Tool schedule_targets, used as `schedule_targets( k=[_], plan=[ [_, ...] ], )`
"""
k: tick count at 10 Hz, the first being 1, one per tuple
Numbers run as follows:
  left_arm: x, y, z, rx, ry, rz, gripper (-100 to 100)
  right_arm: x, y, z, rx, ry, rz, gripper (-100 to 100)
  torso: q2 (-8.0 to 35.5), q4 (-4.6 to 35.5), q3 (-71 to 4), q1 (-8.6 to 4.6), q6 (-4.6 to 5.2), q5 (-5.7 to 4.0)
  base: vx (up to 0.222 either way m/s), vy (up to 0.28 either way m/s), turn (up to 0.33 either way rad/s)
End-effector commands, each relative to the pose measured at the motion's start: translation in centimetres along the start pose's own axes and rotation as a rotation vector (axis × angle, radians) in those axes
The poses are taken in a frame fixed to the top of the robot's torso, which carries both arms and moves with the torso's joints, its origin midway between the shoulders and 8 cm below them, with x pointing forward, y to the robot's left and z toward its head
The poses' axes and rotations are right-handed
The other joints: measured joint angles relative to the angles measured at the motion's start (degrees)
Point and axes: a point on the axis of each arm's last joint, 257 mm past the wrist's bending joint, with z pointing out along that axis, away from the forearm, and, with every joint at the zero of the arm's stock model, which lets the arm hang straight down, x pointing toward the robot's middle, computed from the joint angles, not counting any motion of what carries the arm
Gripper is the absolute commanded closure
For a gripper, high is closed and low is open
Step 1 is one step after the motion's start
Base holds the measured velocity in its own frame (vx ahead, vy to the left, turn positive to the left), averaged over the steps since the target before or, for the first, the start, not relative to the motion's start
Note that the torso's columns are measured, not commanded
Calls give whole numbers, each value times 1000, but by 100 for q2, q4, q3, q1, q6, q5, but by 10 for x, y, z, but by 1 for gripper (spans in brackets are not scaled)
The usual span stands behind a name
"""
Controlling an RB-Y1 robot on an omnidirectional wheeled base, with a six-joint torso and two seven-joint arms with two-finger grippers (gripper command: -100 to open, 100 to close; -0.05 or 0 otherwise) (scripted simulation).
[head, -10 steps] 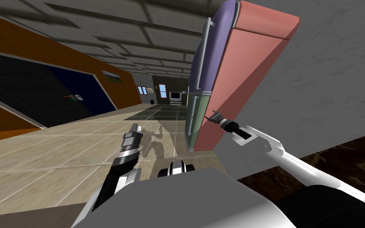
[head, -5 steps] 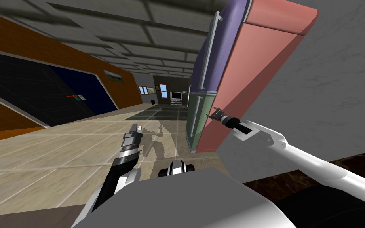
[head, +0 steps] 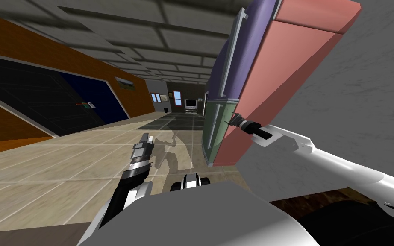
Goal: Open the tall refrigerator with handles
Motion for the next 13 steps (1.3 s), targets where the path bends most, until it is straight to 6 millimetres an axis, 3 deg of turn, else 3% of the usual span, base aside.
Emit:
schedule_targets(
  k=[1,3,10,11,12,13],
  plan=[
    [0,0,0,0,0,0,0,0,-18,7,14,24,-120,-100,-3,-1,-2,7,-1,3,53,65,15],
    [0,0,0,0,0,0,0,-2,-41,13,31,48,-243,-100,5,1,3,-4,0,-1,54,69,20],
    [0,0,0,0,0,0,0,-13,-81,23,63,88,-483,-100,-70,15,-65,19,-48,47,27,45,8],
    [0,0,0,0,0,0,0,-9,-64,23,31,87,-455,-100,-76,10,-69,20,-52,47,-5,12,-30],
    [0,0,0,0,0,0,0,-8,-63,23,29,90,-457,-100,-65,-6,-55,11,-40,25,-19,4,-28],
    [0,0,0,0,0,0,0,-8,-62,23,26,89,-456,100,-52,-13,-41,-3,-28,8,-18,8,-15]
  ],
)
